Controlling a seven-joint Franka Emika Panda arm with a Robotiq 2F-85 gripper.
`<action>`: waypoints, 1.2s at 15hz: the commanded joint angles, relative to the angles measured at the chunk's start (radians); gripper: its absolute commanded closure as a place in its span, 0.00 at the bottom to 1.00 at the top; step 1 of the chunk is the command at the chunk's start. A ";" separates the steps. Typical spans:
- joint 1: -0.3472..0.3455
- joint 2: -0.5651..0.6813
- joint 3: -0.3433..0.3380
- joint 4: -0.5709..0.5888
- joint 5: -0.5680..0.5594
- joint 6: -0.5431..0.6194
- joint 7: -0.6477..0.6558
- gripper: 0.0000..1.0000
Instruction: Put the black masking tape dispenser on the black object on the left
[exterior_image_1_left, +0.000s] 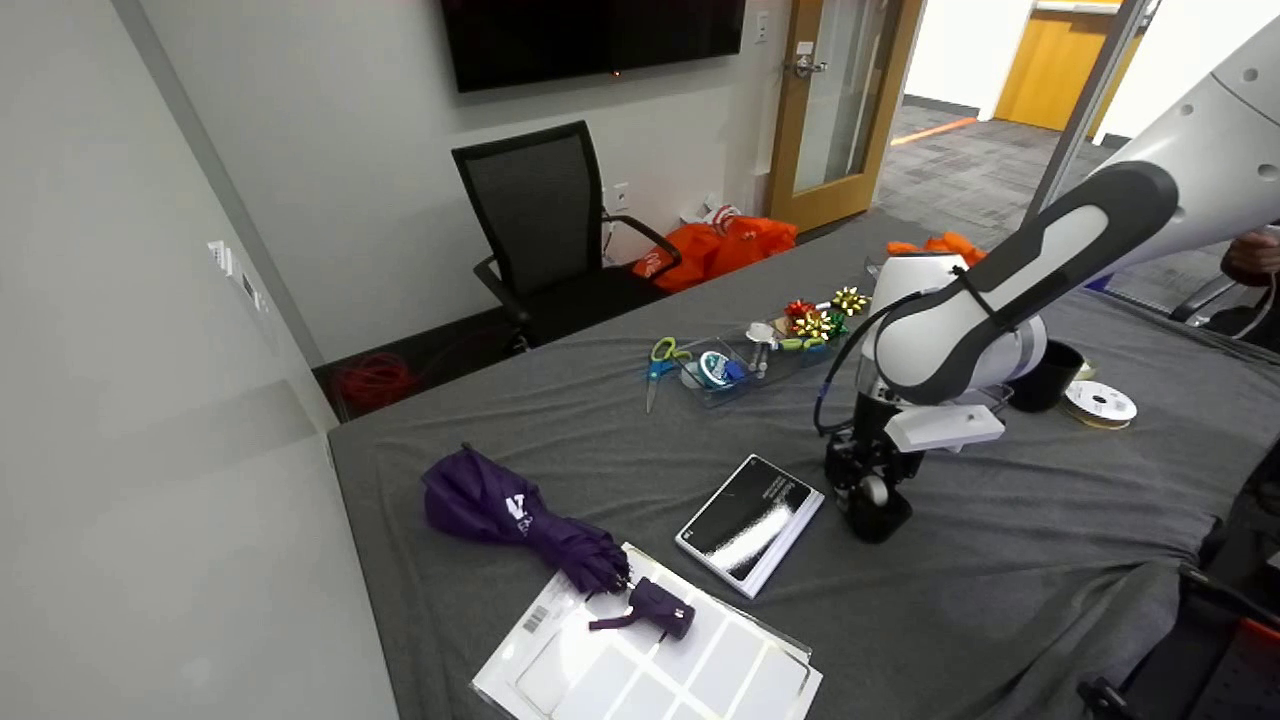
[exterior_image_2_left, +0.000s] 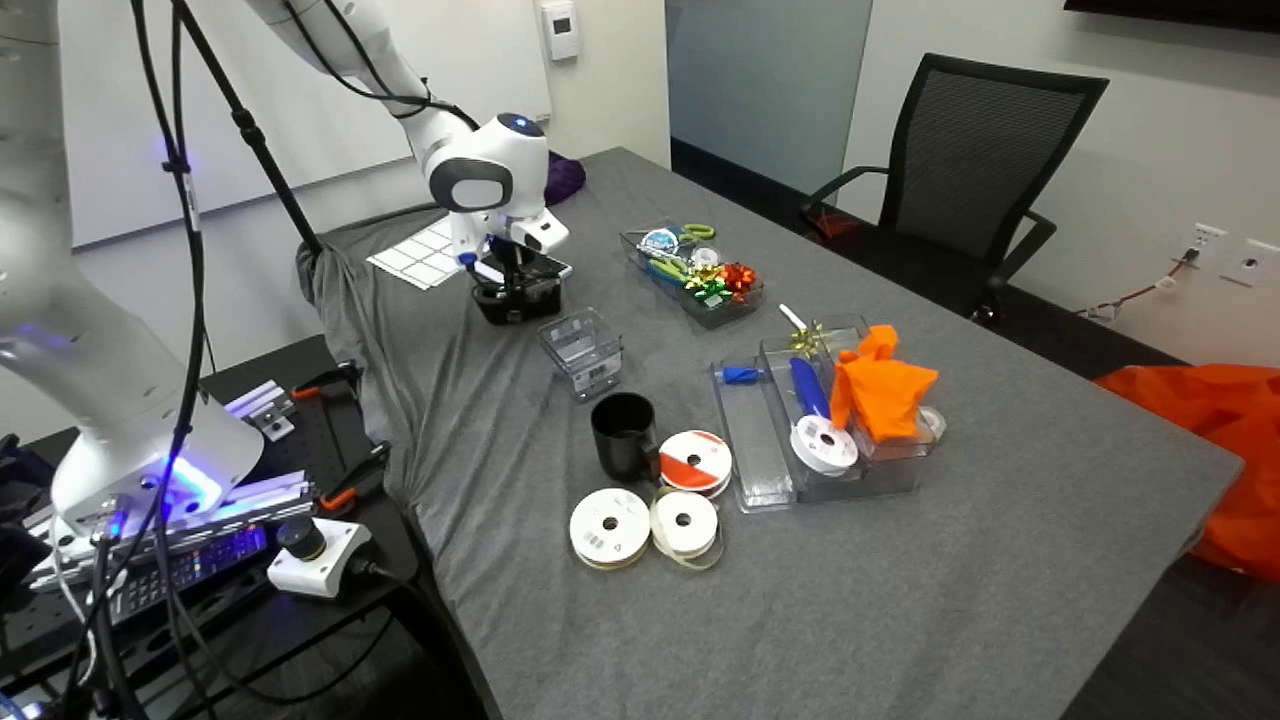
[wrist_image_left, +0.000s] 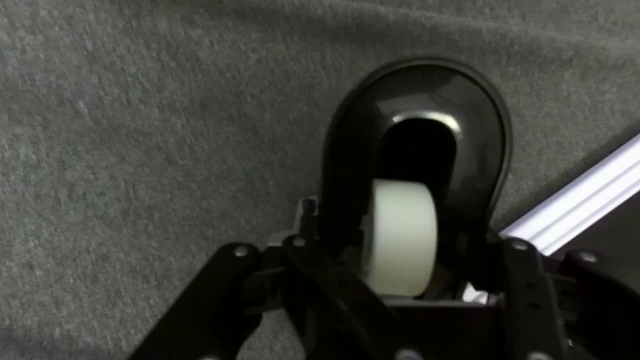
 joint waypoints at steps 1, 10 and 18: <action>0.047 -0.047 -0.006 0.024 0.003 -0.060 0.110 0.61; 0.140 -0.038 0.013 0.173 0.090 -0.099 0.398 0.61; 0.143 0.063 0.003 0.332 0.156 -0.111 0.621 0.61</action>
